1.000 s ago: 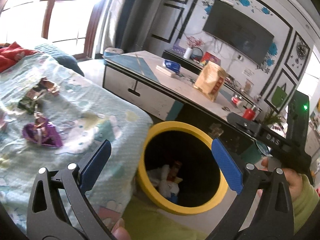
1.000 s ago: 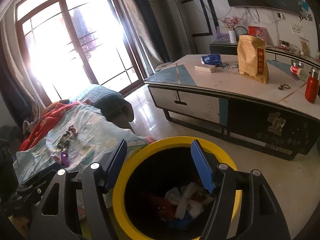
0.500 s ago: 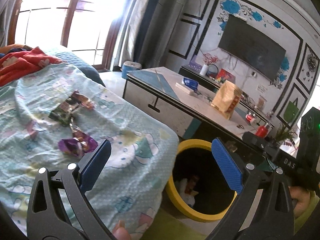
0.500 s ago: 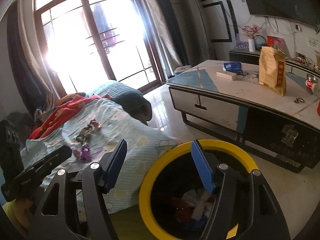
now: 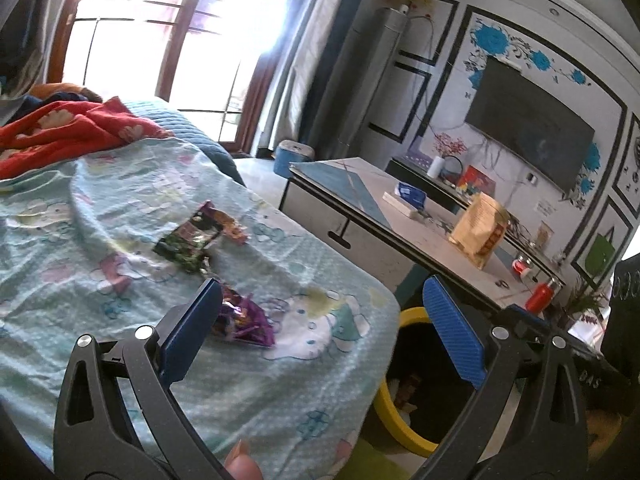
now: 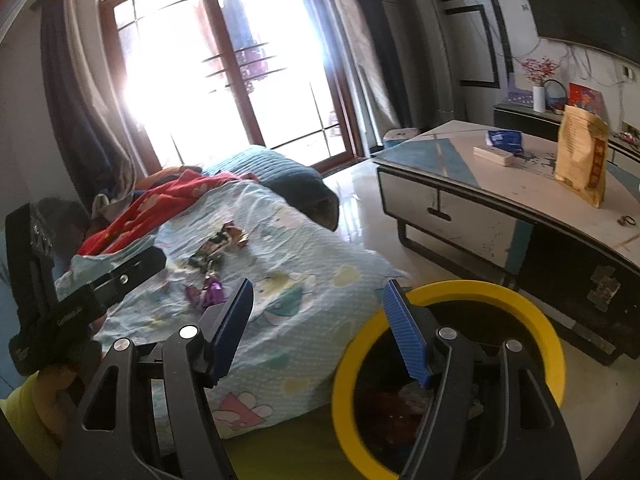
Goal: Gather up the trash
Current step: 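Move both open grippers back toward the remaining wrappers on the bed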
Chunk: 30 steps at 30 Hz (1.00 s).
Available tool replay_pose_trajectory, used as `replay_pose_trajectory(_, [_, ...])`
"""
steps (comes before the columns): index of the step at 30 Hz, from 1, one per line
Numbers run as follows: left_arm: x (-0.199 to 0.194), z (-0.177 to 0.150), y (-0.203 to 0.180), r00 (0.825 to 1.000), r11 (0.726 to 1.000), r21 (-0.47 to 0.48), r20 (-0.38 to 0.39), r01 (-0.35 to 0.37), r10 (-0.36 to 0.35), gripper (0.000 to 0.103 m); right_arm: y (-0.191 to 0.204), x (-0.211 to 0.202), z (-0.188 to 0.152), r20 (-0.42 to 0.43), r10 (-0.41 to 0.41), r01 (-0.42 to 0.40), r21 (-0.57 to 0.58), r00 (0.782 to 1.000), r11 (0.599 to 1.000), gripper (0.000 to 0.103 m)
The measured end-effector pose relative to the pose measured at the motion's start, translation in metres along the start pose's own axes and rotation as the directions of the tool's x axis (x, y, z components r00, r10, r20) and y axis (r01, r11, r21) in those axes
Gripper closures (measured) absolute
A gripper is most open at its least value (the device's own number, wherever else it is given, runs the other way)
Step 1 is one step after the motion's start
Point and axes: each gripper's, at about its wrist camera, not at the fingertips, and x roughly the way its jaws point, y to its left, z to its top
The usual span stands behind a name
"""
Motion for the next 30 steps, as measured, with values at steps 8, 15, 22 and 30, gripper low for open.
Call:
replay_pose_trajectory(8, [-0.002, 0.008, 0.03, 0.999, 0.998, -0.048, 0.017, -0.047, 0.048, 0.011, 0.028, 0.02, 0.0, -0.035, 0.052, -0.053, -0.031, 0.998, 0.998, 0.038])
replay_pose_trajectory(15, [0.001, 0.017, 0.064, 0.995, 0.991, -0.096, 0.019, -0.094, 0.096, 0.011, 0.048, 0.048, 0.0, -0.077, 0.09, -0.094, -0.055, 0.993, 0.994, 0.038])
replay_pose_trajectory(22, [0.009, 0.023, 0.098, 0.992, 0.981, -0.154, 0.003, -0.122, 0.124, 0.011, 0.072, 0.078, -0.002, -0.13, 0.128, -0.139, -0.085, 0.983, 0.987, 0.038])
replay_pose_trajectory(30, [0.028, 0.03, 0.121, 0.991, 0.977, -0.17, -0.036, -0.132, 0.128, 0.021, 0.098, 0.118, -0.008, -0.199, 0.163, -0.19, -0.122, 0.966, 0.974, 0.04])
